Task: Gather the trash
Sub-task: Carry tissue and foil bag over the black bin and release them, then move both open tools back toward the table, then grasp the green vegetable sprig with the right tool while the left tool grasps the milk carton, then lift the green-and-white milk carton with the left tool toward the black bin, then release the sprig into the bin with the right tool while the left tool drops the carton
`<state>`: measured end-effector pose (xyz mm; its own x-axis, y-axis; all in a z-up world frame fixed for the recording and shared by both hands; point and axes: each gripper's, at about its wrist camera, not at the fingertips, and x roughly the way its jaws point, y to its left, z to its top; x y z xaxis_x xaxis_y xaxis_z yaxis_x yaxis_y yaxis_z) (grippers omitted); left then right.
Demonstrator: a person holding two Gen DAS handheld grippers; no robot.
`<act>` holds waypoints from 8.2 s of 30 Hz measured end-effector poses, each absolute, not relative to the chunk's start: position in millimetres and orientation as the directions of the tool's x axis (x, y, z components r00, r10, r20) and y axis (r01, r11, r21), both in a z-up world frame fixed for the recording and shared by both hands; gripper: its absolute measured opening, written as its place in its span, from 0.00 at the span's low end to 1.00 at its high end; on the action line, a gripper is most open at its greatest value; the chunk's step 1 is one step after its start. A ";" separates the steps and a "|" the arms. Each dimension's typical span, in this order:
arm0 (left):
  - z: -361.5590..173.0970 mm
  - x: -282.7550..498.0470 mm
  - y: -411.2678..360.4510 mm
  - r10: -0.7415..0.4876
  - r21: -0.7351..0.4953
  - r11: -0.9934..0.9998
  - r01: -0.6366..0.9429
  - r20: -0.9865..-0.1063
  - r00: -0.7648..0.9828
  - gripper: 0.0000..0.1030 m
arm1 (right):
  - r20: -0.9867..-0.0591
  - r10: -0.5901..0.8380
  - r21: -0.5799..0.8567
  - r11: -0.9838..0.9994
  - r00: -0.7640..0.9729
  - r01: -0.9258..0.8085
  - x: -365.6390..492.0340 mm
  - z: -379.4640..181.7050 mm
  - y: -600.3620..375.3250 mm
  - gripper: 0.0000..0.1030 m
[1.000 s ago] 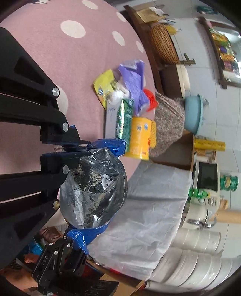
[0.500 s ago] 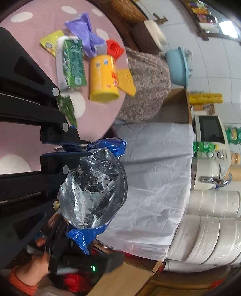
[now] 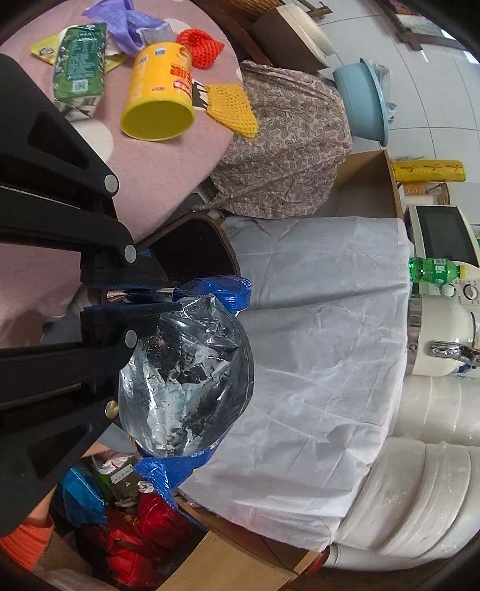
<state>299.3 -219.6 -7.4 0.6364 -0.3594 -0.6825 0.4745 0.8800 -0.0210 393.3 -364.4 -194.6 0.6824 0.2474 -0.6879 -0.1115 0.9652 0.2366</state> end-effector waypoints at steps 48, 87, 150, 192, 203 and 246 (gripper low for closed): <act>-60.5 390.3 -299.6 -0.067 0.280 0.860 0.426 -0.766 0.639 0.59 | -0.588 0.258 0.313 0.946 0.767 -0.078 301.6 -166.3 -399.2 0.70; 2.5 227.8 -60.9 -0.126 0.089 0.973 0.212 -0.564 0.816 0.90 | -0.470 0.445 0.190 0.895 0.763 -0.405 227.0 -67.0 -287.3 0.83; -18.8 277.6 -18.9 -0.272 0.319 0.686 0.654 -0.721 0.637 0.90 | -0.668 0.622 0.137 0.643 0.409 -0.753 273.2 -89.0 -190.9 0.10; -8.3 251.9 -71.2 -0.411 0.194 0.771 0.607 -0.576 0.706 0.54 | -0.519 0.648 0.303 0.750 0.558 -0.588 237.6 -86.2 -263.2 0.10; 6.7 247.3 -107.4 -0.474 0.099 0.790 0.605 -0.527 0.705 0.50 | -0.452 0.625 0.387 0.780 0.637 -0.491 232.6 -83.9 -322.0 0.10; -56.2 392.9 -291.7 -0.348 -0.004 0.850 0.527 -0.756 0.555 0.50 | -0.656 0.205 0.251 0.967 0.726 -0.047 350.7 -205.6 -394.0 0.66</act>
<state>392.9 -291.7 -56.2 0.5547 -0.3477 -0.7559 0.5270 0.8498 -0.0042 350.7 -394.0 -205.6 0.7259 0.2054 -0.6565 -0.0470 0.9670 0.2506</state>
